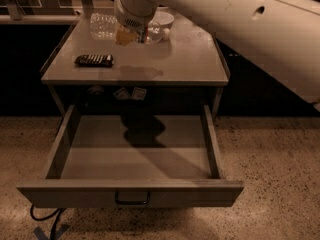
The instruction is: Pick water bottle from top drawer and place on counter
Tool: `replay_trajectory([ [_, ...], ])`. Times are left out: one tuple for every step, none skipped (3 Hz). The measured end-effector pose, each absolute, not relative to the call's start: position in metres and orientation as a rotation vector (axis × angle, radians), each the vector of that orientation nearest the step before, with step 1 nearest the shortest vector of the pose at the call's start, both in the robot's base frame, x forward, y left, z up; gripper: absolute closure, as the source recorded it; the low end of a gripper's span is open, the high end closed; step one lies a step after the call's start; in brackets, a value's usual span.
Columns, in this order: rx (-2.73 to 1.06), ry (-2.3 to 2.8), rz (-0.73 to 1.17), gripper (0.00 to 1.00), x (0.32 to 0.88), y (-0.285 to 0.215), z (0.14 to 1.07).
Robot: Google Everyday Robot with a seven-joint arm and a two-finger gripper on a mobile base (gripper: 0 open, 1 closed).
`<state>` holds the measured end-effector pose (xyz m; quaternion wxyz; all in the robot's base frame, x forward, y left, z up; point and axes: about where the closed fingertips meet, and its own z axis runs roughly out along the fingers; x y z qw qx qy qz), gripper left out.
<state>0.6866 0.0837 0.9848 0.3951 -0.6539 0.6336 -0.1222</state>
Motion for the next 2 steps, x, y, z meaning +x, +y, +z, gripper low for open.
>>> replay_trajectory([
  [-1.656,1.607,-0.309,1.00,0.686,0.083,0.985],
  [-1.627,1.637,-0.274,1.00,0.718,0.071,0.968],
])
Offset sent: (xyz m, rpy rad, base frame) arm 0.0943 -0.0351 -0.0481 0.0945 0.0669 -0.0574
